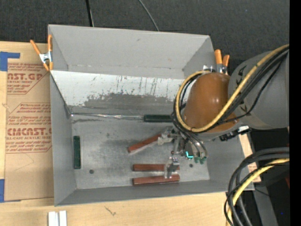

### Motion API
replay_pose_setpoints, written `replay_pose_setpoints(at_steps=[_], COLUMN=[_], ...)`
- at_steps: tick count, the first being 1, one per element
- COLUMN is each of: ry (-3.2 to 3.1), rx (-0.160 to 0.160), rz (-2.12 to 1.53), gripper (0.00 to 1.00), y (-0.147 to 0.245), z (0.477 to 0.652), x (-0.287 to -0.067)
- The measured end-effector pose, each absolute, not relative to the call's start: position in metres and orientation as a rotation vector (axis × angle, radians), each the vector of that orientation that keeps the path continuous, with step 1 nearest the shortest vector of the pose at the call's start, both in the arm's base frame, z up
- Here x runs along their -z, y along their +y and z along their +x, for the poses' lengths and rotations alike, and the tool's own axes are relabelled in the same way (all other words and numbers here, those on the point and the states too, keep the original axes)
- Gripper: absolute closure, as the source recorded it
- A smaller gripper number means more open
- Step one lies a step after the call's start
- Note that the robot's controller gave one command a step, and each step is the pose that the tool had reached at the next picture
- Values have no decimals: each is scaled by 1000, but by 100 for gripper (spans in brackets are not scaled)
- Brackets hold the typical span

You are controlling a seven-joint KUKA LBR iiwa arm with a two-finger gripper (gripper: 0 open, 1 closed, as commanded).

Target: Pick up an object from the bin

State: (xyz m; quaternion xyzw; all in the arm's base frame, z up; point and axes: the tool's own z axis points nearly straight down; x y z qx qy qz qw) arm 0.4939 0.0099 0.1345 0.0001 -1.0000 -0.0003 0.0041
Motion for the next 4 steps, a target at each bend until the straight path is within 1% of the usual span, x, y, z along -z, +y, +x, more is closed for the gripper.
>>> replay_pose_setpoints(at_steps=[1, 2, 3, 4], ry=[-3141, -3160, -3160, -3142], rx=[1, 1, 1, 0], rz=[0, 26, 25, 37], gripper=[0, 100, 100, 100], y=[10, 15, 15, 9], z=[496, 488, 488, 485], x=[-138, -75, -75, -194])
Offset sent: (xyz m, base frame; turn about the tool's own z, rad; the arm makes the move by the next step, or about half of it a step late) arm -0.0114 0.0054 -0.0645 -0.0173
